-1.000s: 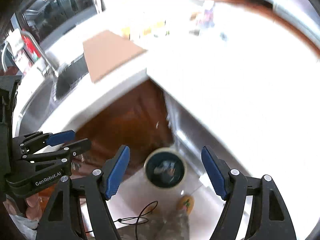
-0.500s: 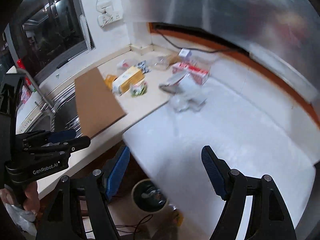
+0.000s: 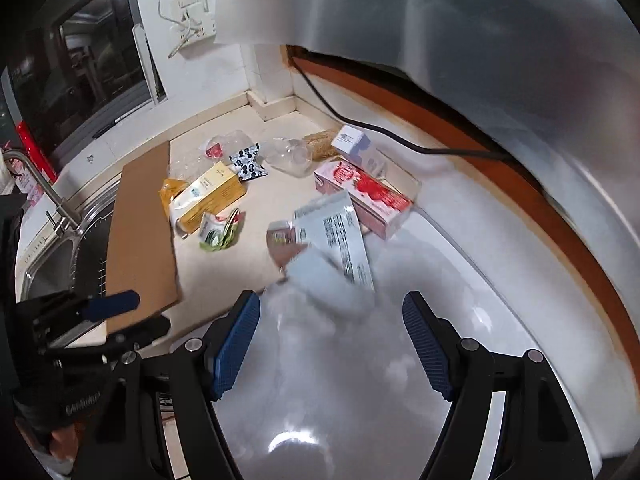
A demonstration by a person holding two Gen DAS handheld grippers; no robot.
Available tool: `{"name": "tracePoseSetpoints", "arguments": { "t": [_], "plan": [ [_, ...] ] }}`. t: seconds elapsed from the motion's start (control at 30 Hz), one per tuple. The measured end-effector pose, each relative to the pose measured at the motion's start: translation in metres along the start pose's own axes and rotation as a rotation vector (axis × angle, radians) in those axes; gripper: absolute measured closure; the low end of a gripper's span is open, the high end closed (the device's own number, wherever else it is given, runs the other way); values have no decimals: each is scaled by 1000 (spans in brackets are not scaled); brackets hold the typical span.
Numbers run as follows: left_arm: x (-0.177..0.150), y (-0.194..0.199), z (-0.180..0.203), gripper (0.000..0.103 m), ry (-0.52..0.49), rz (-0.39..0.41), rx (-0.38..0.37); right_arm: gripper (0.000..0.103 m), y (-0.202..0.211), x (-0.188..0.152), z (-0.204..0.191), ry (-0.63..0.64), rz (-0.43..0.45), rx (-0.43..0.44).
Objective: Collect trash
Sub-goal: 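Grasp the white-brown milk carton with the right tool while the left grasps a plastic bag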
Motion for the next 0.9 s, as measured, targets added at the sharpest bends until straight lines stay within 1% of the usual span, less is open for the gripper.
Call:
{"name": "tracePoseSetpoints", "arguments": {
  "t": [0.03, 0.13, 0.27, 0.5, 0.57, 0.63, 0.7, 0.73, 0.77, 0.8, 0.87, 0.9],
  "plan": [
    [4, -9, 0, 61, 3, -6, 6, 28, -15, 9, 2, 15, -12, 14],
    [10, -26, -4, 61, 16, -11, 18, 28, -52, 17, -4, 56, -45, 40],
    [16, -45, -10, 61, 56, -33, 3, 28, -89, 18, -10, 108, -101, 69],
    [20, -63, -13, 61, 75, -61, -3, 28, -127, 10, -25, 173, -125, 92],
    [22, -68, -14, 61, 82, -70, -10, 28, -132, 8, -28, 185, -129, 110],
    [24, -70, -13, 61, 89, -75, -16, 28, -133, 7, -31, 206, -116, 116],
    [26, -74, -13, 61, 93, -79, -22, 37, -135, 7, -34, 223, -109, 103],
    [27, -77, -12, 61, 93, -83, -25, 50, -140, 6, -35, 228, -124, 107],
    [28, -78, -11, 61, 92, -87, -30, 50, -143, 4, -35, 221, -135, 121],
    [29, -81, -9, 61, 89, -95, -39, 51, -141, 4, -33, 215, -127, 123],
    [30, -84, -4, 61, 79, -106, -61, 56, -136, 3, -28, 188, -109, 151],
    [31, -86, -1, 61, 69, -110, -72, 57, -133, 3, -24, 174, -107, 162]
  ]
}}
Point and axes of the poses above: each gripper's, at about its wrist camera, not at the fingertips, and y roughly against the way its jaws point, z to its right, x to its top, the point moved 4 cm from there along -y, roughly the way its jaws point, and after that the axes turned 8 degrees about -x, right-handed, at the moved point
